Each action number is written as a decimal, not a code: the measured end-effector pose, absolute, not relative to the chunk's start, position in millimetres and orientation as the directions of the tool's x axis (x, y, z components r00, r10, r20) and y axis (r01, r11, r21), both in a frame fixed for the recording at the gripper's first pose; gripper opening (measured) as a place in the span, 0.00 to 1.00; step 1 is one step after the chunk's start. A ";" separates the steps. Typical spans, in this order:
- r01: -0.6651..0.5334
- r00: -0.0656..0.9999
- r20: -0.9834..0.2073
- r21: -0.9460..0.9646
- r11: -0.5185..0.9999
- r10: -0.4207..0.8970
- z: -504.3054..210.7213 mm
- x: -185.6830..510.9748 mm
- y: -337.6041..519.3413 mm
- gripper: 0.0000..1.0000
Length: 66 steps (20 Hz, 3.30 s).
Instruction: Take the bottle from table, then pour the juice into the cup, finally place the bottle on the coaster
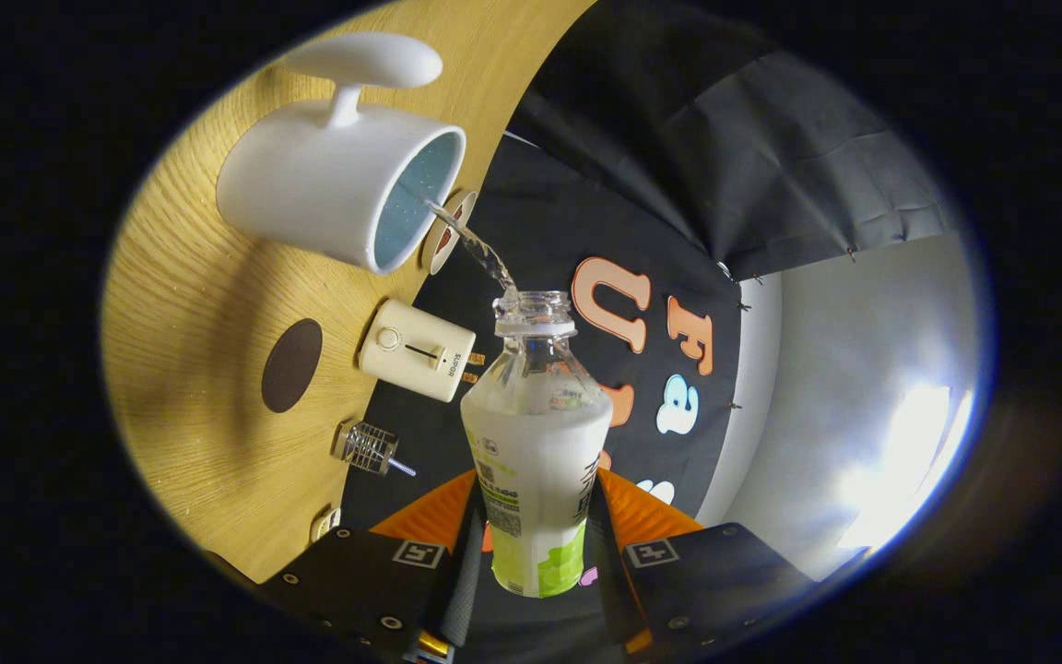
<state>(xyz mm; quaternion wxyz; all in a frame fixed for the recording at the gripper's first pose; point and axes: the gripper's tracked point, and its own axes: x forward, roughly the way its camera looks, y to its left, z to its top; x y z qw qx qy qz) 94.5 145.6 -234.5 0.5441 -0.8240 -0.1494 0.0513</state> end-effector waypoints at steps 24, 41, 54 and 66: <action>0.239 0.921 0.046 -0.850 -0.470 0.386 -223.5 94.7 162.1 0.56; 0.242 0.907 -0.009 -0.808 -0.537 0.421 -235.5 85.2 173.9 0.56; 0.252 0.901 -0.011 -0.802 -0.542 0.434 -232.8 82.9 183.1 0.56; 0.029 0.944 -0.087 -0.939 -0.342 0.318 -259.7 89.2 166.9 0.57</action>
